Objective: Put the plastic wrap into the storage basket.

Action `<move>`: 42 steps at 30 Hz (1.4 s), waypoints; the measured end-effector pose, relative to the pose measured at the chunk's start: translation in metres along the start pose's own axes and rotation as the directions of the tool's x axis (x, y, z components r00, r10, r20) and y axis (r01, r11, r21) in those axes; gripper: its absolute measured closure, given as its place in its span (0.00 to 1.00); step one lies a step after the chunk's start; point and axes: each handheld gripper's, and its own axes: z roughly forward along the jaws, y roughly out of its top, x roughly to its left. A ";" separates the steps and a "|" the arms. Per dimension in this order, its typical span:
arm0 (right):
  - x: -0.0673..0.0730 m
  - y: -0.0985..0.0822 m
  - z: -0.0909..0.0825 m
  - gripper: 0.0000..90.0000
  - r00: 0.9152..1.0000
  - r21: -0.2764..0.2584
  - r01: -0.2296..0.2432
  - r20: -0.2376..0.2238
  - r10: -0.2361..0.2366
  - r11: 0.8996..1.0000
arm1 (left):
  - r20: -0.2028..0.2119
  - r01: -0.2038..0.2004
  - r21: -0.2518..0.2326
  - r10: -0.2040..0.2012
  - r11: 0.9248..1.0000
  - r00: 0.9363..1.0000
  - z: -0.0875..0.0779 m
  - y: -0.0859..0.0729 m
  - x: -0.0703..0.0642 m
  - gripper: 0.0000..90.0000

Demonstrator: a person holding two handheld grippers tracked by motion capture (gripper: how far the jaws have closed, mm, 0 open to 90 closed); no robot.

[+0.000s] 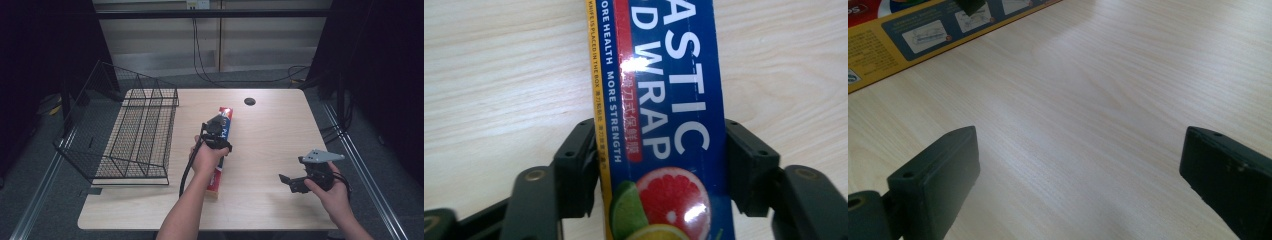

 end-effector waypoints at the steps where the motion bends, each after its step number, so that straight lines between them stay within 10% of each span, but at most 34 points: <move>1: 0.000 0.000 0.000 0.03 1.000 -0.002 0.002 -0.004 -0.002 1.000 | -0.015 -0.029 0.020 0.029 0.999 0.999 -0.001 0.001 0.000 0.47; 14: -0.001 0.001 -0.001 0.03 1.000 -0.006 -0.002 -0.011 0.002 1.000 | 0.020 -0.068 0.141 0.066 0.988 0.998 -0.038 0.010 0.014 0.49; 42: -0.002 0.001 -0.003 0.03 1.000 -0.019 -0.008 -0.005 0.008 1.000 | 0.072 -0.006 0.136 -0.004 0.991 0.997 -0.107 0.025 0.046 0.49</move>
